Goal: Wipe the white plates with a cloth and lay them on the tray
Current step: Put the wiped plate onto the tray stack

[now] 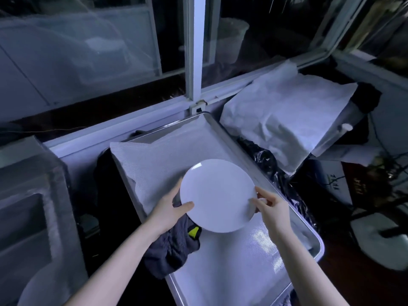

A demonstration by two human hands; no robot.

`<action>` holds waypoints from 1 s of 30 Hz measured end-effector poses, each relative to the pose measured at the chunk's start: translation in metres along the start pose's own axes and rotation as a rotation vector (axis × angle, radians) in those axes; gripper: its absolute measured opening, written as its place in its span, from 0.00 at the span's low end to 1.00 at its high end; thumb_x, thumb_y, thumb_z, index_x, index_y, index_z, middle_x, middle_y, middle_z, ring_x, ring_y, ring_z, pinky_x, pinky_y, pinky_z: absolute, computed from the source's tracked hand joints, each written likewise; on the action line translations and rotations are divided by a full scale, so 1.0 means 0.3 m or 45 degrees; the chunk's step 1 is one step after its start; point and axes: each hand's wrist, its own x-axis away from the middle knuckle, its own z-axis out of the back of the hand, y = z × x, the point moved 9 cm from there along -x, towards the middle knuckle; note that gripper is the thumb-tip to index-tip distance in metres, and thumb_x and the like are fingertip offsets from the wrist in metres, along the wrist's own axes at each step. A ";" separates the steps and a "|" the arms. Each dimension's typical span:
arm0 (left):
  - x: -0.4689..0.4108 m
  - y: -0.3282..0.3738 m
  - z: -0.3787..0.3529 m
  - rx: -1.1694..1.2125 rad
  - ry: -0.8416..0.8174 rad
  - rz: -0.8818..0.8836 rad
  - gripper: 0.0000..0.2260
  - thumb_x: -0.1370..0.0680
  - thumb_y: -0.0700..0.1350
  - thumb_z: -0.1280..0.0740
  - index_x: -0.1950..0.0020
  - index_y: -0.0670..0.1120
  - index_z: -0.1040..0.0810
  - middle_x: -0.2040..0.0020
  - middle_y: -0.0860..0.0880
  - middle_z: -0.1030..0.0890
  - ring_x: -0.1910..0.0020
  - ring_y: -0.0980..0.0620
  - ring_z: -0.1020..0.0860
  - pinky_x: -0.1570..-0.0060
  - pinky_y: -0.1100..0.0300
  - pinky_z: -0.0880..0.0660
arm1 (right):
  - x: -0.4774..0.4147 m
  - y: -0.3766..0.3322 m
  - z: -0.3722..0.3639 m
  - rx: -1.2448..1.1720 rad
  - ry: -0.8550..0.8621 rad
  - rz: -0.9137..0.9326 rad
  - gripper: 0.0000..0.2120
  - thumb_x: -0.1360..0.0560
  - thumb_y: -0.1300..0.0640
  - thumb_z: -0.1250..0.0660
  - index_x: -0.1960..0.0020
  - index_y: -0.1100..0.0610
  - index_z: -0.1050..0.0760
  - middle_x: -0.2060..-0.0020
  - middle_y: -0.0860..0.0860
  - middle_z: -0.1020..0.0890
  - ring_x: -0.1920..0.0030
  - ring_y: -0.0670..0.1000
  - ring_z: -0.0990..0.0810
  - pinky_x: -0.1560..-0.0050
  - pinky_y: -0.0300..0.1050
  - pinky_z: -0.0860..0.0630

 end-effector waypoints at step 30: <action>0.070 -0.073 0.000 -0.061 -0.107 0.055 0.39 0.25 0.45 0.28 0.28 0.76 0.46 0.28 0.71 0.38 0.28 0.61 0.37 0.34 0.64 0.38 | -0.004 0.084 -0.091 -0.130 0.011 0.095 0.23 0.21 0.58 0.35 0.28 0.43 0.29 0.40 0.42 0.22 0.44 0.44 0.23 0.43 0.42 0.29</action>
